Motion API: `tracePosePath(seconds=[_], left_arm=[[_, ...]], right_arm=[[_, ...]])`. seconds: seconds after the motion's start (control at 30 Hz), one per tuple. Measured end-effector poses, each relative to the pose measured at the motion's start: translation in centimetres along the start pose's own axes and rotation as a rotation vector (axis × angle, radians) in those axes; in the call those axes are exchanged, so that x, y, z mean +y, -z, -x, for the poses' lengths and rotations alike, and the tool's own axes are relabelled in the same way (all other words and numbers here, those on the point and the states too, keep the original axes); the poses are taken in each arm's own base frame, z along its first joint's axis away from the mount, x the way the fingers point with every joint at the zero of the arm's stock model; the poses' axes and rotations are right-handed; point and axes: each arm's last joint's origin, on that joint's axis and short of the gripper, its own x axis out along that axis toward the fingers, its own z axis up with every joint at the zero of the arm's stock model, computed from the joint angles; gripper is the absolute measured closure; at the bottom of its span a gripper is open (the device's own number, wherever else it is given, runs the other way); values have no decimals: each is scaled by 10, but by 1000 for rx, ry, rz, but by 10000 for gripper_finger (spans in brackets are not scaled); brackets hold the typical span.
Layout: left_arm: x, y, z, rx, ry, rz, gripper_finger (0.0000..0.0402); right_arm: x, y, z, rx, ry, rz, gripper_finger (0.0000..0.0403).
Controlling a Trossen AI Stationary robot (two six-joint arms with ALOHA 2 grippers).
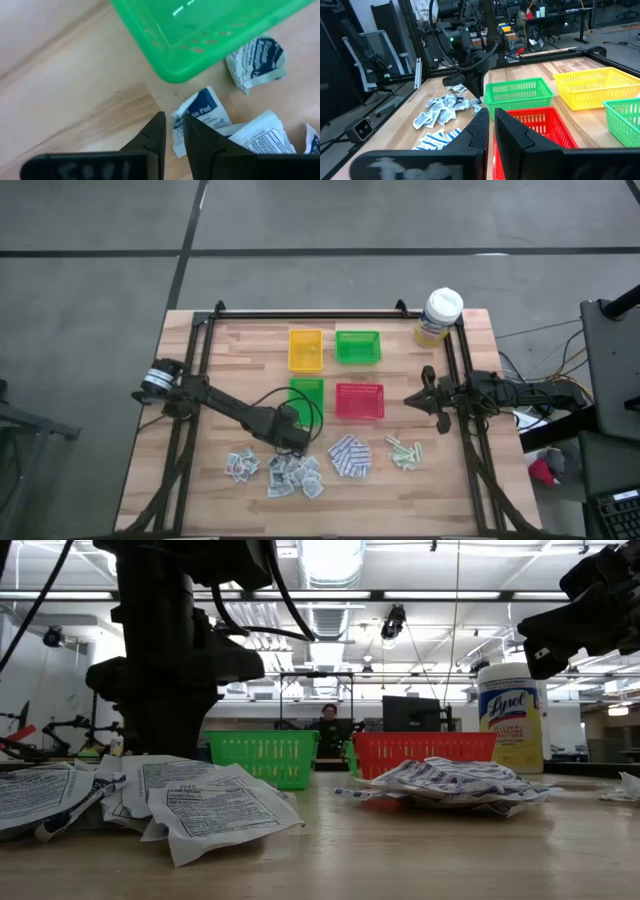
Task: Pick & Place First Aid Supplies
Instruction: Put the blue alcohol pad into the yellow bin
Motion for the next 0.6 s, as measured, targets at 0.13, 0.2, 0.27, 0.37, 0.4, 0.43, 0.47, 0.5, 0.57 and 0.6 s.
tracePosePath(seconds=[0.13,0.2,0.27,0.37,0.4,0.43,0.47,0.5,0.57,0.6], left_arm=[[0,0,0,-6,-3,1,359],[0,0,0,-6,-3,2,364],[0,0,0,-8,5,4,366],[0,-1,0,-8,6,-4,367],[-1,0,0,-8,6,-5,367],[-1,0,0,-8,6,-5,367],[-1,0,0,-8,5,-5,367],[-1,0,0,-8,5,-4,367],[-1,0,0,-8,5,-4,367],[-1,0,0,-8,5,-4,367]], right_arm=[[0,0,0,0,0,0,374],[0,0,0,0,0,0,374],[0,0,0,0,0,0,374],[0,0,0,0,0,0,374],[0,0,0,0,0,0,374],[0,0,0,0,0,0,374],[0,0,0,0,0,0,374],[0,0,0,0,0,0,374],[0,0,0,0,0,0,374],[0,0,0,0,0,0,374]])
